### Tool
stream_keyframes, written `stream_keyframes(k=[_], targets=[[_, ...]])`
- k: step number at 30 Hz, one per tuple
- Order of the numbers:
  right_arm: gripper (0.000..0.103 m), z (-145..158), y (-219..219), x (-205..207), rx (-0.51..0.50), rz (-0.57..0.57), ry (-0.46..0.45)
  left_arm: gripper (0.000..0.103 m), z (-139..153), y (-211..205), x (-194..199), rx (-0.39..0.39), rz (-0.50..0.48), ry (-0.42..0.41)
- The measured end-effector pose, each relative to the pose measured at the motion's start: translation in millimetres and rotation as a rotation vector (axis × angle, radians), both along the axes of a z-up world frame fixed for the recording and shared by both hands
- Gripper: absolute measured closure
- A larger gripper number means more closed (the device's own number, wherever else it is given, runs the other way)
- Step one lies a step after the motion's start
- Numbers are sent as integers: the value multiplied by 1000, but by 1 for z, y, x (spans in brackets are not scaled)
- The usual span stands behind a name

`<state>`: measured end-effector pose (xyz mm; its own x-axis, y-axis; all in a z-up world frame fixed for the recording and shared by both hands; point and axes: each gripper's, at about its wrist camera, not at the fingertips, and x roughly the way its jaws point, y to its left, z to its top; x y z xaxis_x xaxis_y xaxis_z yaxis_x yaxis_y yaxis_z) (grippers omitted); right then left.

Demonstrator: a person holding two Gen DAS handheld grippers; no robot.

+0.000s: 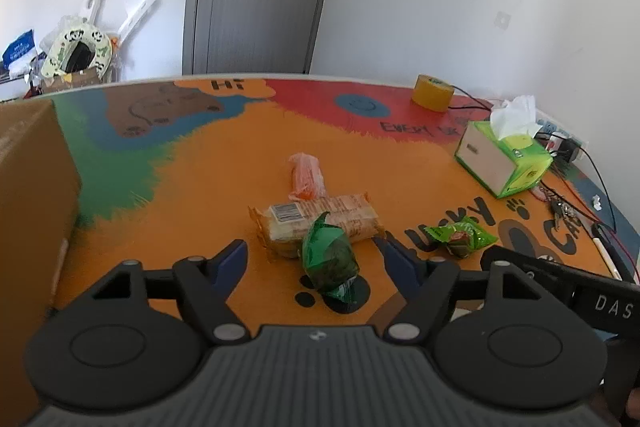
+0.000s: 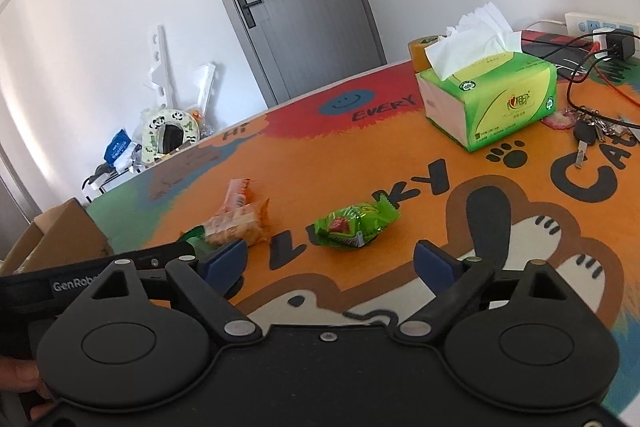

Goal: Organize snacks
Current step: 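Grasp the green candy pack with the left gripper while the right grasps another green pack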

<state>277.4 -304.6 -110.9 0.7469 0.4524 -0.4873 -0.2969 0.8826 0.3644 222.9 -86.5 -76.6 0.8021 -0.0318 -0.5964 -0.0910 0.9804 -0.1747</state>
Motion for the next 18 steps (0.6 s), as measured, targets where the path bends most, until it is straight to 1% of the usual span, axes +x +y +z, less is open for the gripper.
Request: stream_keyframes(k=[2, 9, 10, 15, 18], targets=[[12, -2, 1, 6, -7, -3, 8, 36, -4, -2, 6, -7, 1, 14], [11, -5, 5, 27, -33, 1, 24, 46, -17, -3, 23, -32, -10, 55], [10, -6, 7, 30, -36, 2, 27, 49, -18, -3, 25, -32, -8, 58], [9, -9, 16, 44, -51, 13, 36, 73, -21, 2, 29, -33, 2, 72], [9, -9, 22, 49, -64, 17, 34, 75, -20, 7, 29, -37, 10, 72]])
